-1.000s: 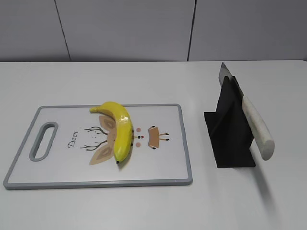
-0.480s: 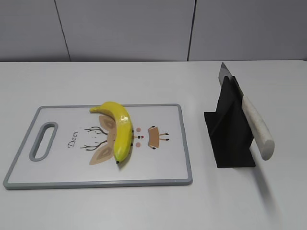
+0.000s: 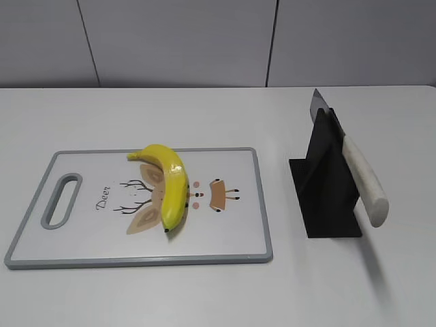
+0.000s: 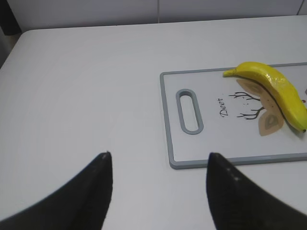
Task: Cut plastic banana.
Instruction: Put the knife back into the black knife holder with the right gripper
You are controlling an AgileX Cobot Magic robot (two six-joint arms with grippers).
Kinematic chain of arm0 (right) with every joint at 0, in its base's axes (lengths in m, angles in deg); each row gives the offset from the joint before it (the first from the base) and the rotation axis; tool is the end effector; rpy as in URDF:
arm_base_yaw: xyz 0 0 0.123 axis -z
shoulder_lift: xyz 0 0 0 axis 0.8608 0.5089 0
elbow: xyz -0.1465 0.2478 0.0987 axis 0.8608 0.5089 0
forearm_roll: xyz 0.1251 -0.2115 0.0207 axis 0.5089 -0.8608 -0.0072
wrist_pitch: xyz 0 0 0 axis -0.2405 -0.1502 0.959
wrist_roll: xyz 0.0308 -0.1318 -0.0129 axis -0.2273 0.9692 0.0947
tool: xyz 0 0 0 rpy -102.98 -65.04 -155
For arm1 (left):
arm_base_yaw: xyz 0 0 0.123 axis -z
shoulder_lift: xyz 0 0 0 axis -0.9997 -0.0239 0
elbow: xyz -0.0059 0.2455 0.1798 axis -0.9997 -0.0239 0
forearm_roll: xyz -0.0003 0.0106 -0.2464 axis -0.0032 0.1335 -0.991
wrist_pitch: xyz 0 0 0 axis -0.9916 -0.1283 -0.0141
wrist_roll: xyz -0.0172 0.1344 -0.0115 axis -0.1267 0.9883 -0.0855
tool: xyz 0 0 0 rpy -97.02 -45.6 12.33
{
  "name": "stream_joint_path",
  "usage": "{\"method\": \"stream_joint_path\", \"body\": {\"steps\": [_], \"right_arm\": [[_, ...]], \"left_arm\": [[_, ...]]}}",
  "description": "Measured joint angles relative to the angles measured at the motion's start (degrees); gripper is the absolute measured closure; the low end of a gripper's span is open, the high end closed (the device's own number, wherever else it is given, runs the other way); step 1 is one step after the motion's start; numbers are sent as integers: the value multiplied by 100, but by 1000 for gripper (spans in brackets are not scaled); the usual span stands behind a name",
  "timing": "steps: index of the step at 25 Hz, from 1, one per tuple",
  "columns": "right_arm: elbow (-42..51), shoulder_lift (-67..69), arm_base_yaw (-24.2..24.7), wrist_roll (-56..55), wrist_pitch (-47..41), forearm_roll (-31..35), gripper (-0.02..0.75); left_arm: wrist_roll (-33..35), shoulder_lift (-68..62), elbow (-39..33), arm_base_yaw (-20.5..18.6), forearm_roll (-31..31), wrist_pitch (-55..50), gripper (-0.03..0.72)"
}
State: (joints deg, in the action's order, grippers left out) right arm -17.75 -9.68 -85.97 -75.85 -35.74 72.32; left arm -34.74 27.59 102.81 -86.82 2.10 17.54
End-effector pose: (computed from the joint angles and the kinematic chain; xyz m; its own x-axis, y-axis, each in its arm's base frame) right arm 0.0274 0.0111 0.2421 -0.3553 -0.2952 -0.8869 -0.4734 0.8749 -0.1016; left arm 0.0141 -0.0086 0.2582 -0.4390 0.1575 -0.8846 0.1493 0.9836 0.1011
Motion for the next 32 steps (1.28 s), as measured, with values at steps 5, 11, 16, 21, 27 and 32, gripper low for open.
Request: {"method": "stream_joint_path", "body": {"steps": [5, 11, 16, 21, 27, 32], "right_arm": [[0, -222, 94, 0, -24, 122, 191], [0, -228, 1104, 5, -24, 250, 192], [0, -228, 2151, 5, -24, 252, 193], [0, -228, 2479, 0, -24, 252, 194], [0, -228, 2479, 0, -24, 252, 194], [0, -228, 2479, 0, -24, 257, 194]], "left_arm": [[0, 0, -6, -6, 7, 0, 97], [0, 0, -6, -6, 7, 0, 97], [0, 0, -6, -6, 7, 0, 97], [0, 0, -6, -6, 7, 0, 97], [0, 0, -6, -6, 7, 0, 97], [0, 0, -6, -6, 7, 0, 97]]}}
